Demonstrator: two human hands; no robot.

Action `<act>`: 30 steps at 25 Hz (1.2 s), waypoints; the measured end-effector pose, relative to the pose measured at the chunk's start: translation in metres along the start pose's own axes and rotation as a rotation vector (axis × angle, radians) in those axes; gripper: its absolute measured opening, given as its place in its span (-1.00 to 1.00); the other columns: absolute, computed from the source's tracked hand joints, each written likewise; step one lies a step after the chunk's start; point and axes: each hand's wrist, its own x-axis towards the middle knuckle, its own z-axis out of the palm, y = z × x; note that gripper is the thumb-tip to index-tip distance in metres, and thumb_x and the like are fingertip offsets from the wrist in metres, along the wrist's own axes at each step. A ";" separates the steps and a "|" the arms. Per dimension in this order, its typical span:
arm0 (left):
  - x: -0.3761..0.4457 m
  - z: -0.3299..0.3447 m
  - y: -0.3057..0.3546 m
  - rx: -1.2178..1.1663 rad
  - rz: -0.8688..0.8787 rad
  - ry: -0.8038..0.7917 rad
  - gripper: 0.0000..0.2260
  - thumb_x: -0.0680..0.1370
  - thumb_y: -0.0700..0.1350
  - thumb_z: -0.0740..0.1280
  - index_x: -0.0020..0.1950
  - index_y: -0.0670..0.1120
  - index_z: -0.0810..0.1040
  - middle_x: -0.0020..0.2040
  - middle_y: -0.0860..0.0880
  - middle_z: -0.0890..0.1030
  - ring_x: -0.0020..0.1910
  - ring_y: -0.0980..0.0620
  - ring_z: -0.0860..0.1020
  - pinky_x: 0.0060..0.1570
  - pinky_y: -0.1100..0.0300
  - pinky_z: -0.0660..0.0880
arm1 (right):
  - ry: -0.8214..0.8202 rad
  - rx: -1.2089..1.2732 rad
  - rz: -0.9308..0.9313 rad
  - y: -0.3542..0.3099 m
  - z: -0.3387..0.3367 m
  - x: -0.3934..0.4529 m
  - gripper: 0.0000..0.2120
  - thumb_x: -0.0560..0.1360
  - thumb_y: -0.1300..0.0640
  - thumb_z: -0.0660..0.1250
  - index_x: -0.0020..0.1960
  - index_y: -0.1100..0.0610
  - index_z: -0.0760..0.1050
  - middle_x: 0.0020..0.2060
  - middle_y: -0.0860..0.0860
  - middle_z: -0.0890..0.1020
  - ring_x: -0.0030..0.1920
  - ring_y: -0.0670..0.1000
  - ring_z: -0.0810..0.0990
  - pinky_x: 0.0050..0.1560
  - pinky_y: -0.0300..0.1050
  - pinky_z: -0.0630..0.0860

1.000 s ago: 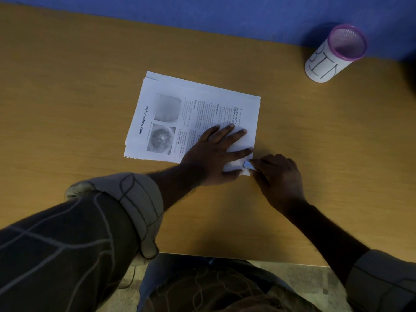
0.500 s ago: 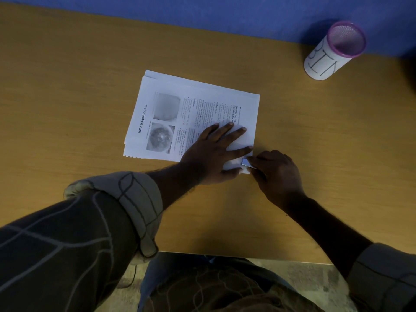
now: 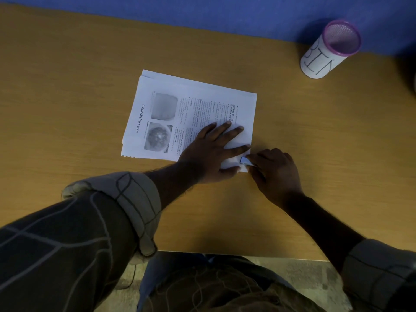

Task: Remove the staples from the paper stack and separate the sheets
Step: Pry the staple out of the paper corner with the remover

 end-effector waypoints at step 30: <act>0.000 0.002 -0.002 0.035 -0.006 -0.010 -0.44 0.58 0.31 0.12 0.57 0.20 0.25 0.64 -0.03 0.16 0.62 -0.15 0.10 0.55 -0.18 0.07 | -0.015 -0.034 0.029 0.002 -0.004 0.001 -0.75 0.53 0.12 0.31 0.15 0.21 0.56 -0.05 0.17 0.66 -0.13 0.14 0.63 -0.17 -0.01 0.55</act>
